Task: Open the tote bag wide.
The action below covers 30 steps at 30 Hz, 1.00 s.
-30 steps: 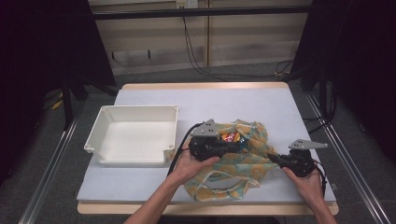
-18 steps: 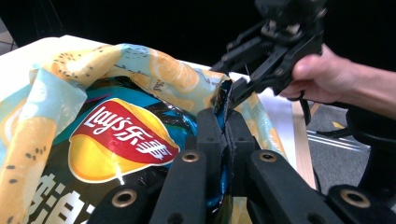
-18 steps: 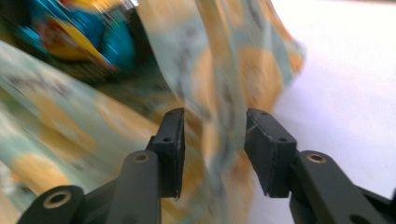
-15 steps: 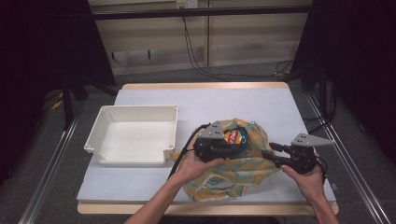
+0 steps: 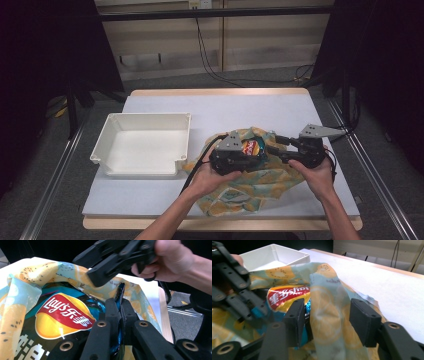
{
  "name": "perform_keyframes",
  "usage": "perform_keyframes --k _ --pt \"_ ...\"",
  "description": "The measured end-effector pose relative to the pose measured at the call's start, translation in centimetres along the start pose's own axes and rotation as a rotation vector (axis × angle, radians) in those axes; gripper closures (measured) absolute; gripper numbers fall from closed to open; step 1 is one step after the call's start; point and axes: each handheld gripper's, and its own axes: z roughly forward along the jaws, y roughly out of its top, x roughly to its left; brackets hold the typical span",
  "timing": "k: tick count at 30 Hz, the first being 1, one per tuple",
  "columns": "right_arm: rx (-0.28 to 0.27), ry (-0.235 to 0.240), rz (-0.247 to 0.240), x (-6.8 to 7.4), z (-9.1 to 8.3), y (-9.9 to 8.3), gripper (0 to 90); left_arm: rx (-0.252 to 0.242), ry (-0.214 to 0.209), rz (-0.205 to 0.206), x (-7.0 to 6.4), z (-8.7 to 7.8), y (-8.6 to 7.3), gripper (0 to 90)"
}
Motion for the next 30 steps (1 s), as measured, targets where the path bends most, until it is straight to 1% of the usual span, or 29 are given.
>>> perform_keyframes --k 1,2,4,5,6,7,8,9,10,11,12,13,14,15,18,19,20,21,22,23,24,25,26,27,28,30 --pt "0.000 0.001 0.014 -0.2 0.4 0.0 51.1 0.012 0.002 0.009 0.0 -0.1 0.0 87.1" --pt "0.000 0.001 0.014 -0.2 0.4 0.0 51.1 -0.005 -0.003 0.006 -0.1 -0.2 -0.1 87.1" --pt "0.008 0.003 0.024 -0.9 0.9 0.0 57.0 -0.005 -0.003 0.009 -0.3 -0.4 -0.2 87.1" --pt "0.009 0.000 0.036 -1.2 1.2 0.1 61.1 0.000 -0.007 0.013 -0.4 -0.5 -0.2 87.1" --pt "0.004 0.010 0.061 -2.0 1.5 0.2 73.8 -0.001 -0.001 0.011 -0.4 -0.6 -0.3 87.1" --pt "0.004 0.010 0.061 -2.0 1.5 0.2 73.8 -0.004 -0.011 0.012 -0.4 -0.7 -0.4 87.1" --pt "0.001 0.017 0.068 -2.4 1.6 0.3 79.9 -0.011 -0.013 0.012 -0.4 -0.8 -0.5 87.1" --pt "-0.005 0.028 0.075 -2.8 1.6 0.3 84.4 -0.006 -0.008 0.022 -0.5 -1.0 -0.5 87.1" --pt "-0.014 0.041 0.097 -3.6 1.7 0.4 88.5 -0.018 -0.005 0.031 -0.7 -1.3 -0.8 87.1" --pt "-0.014 0.041 0.097 -3.6 1.7 0.4 88.5 -0.018 -0.005 0.031 -0.7 -1.3 -0.8 87.2" --pt "-0.020 0.033 0.115 -3.9 1.7 0.4 89.5 -0.021 -0.013 0.030 -0.7 -1.5 -0.9 87.2" --pt "-0.020 0.025 0.119 -4.3 1.7 0.4 90.0 -0.016 -0.019 0.037 -0.7 -1.7 -1.0 87.2" --pt "-0.024 0.012 0.136 -4.9 1.9 0.4 90.0 -0.034 -0.035 0.036 -0.9 -2.1 -1.2 87.2" --pt "-0.024 0.012 0.136 -4.9 1.9 0.4 90.0 -0.034 -0.035 0.036 -0.9 -2.1 -1.2 87.2" --pt "-0.013 -0.019 0.153 -5.8 2.5 0.4 90.0 -0.056 -0.036 0.053 -1.2 -2.8 -1.0 87.3" --pt "-0.012 -0.031 0.167 -6.3 2.7 0.4 90.0 -0.064 -0.038 0.053 -1.2 -3.0 -1.0 87.3" --pt "-0.012 -0.031 0.167 -6.3 2.7 0.4 90.0 -0.080 -0.038 0.046 -1.2 -3.2 -0.9 87.3" --pt "-0.011 -0.042 0.165 -6.6 2.8 0.3 90.0 -0.089 -0.044 0.044 -1.0 -3.5 -0.8 87.3" --pt "-0.010 -0.050 0.174 -6.8 2.8 0.3 90.0 -0.108 -0.047 0.040 -0.9 -3.7 -0.7 87.3" --pt "-0.010 -0.056 0.178 -7.0 2.8 0.2 90.0 -0.102 -0.042 0.042 -0.8 -4.0 -0.5 87.3" --pt "-0.001 -0.069 0.185 -7.3 2.9 0.0 90.0 -0.124 -0.042 0.033 -0.7 -4.2 -0.3 87.3" --pt "-0.001 -0.069 0.185 -7.3 2.9 0.0 90.0 -0.121 -0.040 0.032 -0.5 -4.4 -0.1 87.3" --pt "0.003 -0.069 0.185 -7.4 3.0 -0.1 90.0 -0.133 -0.034 0.020 -0.1 -4.5 0.2 87.3" --pt "0.003 -0.069 0.185 -7.4 3.0 -0.1 90.0 -0.133 -0.034 0.020 -0.1 -4.5 0.2 87.2" --pt "0.005 -0.060 0.186 -7.2 3.0 -0.1 90.0 -0.155 -0.041 0.009 0.2 -4.5 0.3 87.2" --pt "0.010 -0.052 0.165 -6.8 3.0 -0.1 90.0 -0.158 -0.027 -0.005 0.7 -4.7 0.6 87.2"
